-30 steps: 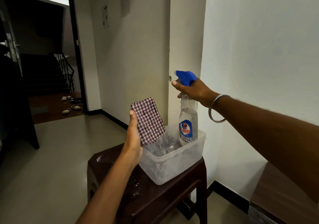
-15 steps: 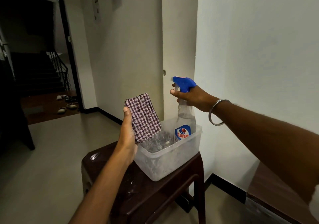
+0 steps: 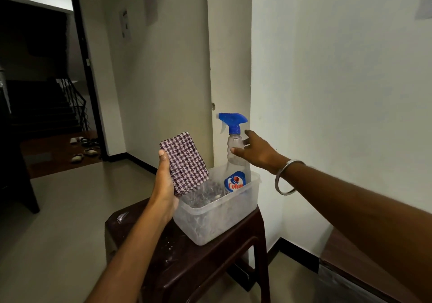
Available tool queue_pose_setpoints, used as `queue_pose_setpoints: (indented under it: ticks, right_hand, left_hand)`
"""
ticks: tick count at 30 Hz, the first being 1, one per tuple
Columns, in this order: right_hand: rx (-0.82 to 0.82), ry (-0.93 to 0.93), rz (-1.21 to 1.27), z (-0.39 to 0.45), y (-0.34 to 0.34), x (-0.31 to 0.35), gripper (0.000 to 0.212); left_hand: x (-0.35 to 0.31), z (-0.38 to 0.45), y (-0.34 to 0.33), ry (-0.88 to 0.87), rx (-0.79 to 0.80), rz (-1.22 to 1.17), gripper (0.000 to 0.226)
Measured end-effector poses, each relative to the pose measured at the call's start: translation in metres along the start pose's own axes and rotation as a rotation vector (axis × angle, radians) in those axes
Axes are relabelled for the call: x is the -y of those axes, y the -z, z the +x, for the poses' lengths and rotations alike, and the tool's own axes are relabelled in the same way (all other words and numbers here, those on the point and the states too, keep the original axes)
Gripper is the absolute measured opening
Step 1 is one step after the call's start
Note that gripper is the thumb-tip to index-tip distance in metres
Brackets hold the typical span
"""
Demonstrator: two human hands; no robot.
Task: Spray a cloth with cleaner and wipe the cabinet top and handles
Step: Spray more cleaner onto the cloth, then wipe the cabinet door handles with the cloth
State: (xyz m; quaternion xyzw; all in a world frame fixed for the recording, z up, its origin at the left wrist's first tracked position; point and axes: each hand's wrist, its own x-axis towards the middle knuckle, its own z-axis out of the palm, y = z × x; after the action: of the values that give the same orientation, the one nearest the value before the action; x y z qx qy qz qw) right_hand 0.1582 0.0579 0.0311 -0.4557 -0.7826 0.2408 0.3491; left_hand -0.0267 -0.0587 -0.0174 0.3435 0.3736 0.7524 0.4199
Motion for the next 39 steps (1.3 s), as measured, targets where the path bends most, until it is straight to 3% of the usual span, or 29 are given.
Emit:
queue_pose_setpoints:
  ticks: [3, 7, 11, 13, 16, 22, 26, 29, 33, 36, 39]
  right_hand:
    - [-0.137, -0.010, 0.005, -0.016, 0.004, 0.002, 0.071]
    - [-0.230, 0.061, 0.025, -0.045, 0.010, 0.005, 0.057]
    - [-0.147, 0.132, 0.118, -0.073, 0.030, 0.008, 0.042]
    - [-0.077, 0.142, 0.224, -0.084, 0.043, 0.005, 0.044]
    - [-0.007, 0.143, 0.377, -0.099, 0.062, -0.002, 0.051]
    - [-0.022, 0.097, 0.420, -0.131, 0.097, -0.027, 0.033]
    - [-0.153, 0.064, 0.391, -0.156, 0.120, -0.052, 0.026]
    - [-0.312, 0.017, 0.323, -0.174, 0.136, -0.076, 0.031]
    - [-0.532, -0.066, 0.135, -0.204, 0.153, -0.110, 0.035]
    - [-0.637, -0.130, 0.053, -0.232, 0.157, -0.139, 0.031]
    - [-0.710, -0.175, 0.005, -0.258, 0.153, -0.170, 0.030]
  left_hand:
    - [0.000, -0.006, -0.009, 0.011, 0.046, -0.047, 0.046]
    - [0.003, -0.016, -0.030, 0.068, 0.104, 0.014, 0.055]
    - [0.008, -0.030, -0.061, 0.055, 0.176, 0.049, 0.038]
    - [0.013, -0.039, -0.076, 0.038, 0.248, 0.089, 0.035]
    - [0.026, -0.050, -0.097, 0.034, 0.364, 0.121, 0.037]
    - [0.062, -0.070, -0.143, 0.073, 0.482, 0.132, 0.046]
    - [0.089, -0.081, -0.172, 0.109, 0.573, 0.125, 0.036]
    - [0.110, -0.091, -0.197, 0.105, 0.621, 0.191, 0.046]
    - [0.140, -0.113, -0.231, 0.027, 0.552, 0.368, 0.061]
    - [0.170, -0.133, -0.252, -0.027, 0.542, 0.417, 0.047]
    - [0.204, -0.157, -0.266, 0.092, 0.622, 0.328, 0.023]
